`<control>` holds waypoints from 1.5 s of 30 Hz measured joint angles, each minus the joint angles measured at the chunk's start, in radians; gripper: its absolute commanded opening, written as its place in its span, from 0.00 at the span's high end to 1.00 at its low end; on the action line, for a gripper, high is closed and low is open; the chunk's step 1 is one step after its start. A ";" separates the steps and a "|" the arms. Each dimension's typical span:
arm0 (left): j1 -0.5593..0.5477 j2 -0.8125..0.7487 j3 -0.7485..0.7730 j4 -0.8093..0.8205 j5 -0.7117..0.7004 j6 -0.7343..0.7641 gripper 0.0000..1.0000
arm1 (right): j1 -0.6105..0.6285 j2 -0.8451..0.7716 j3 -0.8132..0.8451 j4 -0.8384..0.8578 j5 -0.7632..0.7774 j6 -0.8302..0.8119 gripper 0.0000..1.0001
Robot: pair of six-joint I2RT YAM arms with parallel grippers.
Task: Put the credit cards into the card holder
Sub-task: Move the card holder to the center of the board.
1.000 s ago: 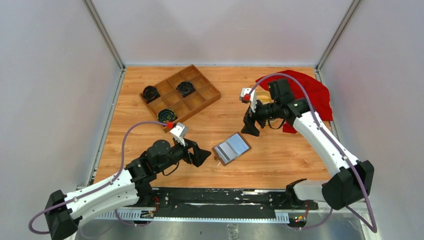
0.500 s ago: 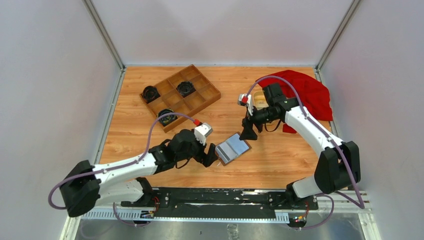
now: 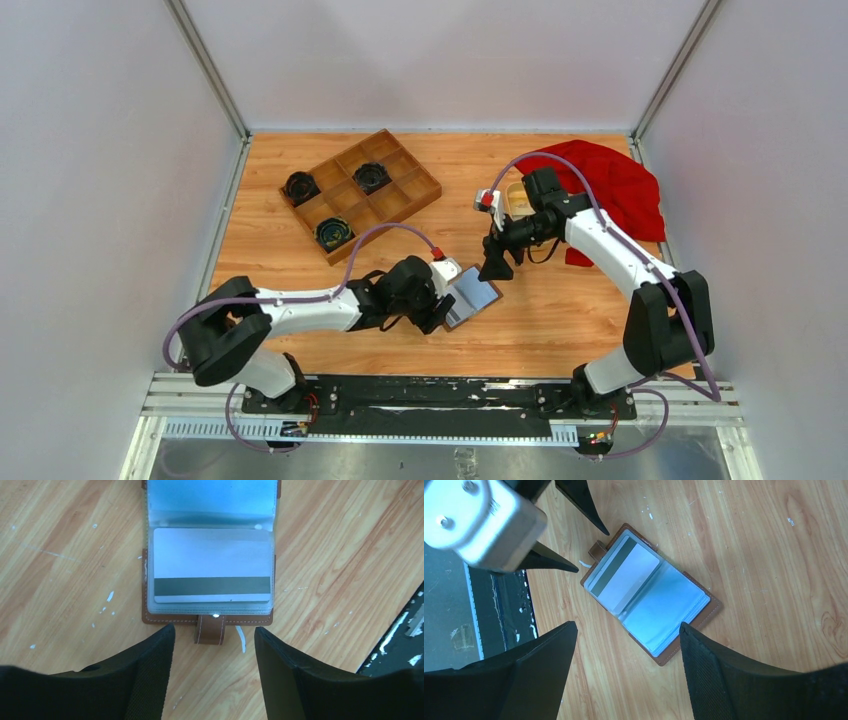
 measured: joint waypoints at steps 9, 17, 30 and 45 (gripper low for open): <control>-0.022 0.134 0.060 0.001 -0.031 0.023 0.53 | -0.006 0.021 0.000 -0.001 -0.001 0.000 0.22; -0.023 0.139 0.062 0.003 -0.066 0.017 0.81 | -0.013 0.023 0.000 -0.002 -0.007 0.000 0.22; -0.024 -0.031 -0.059 0.034 -0.095 -0.032 0.92 | -0.015 0.212 0.001 -0.002 -0.072 0.050 0.31; -0.024 -0.189 -0.233 0.188 -0.069 -0.077 0.94 | 0.027 0.353 0.021 -0.004 -0.086 0.119 0.54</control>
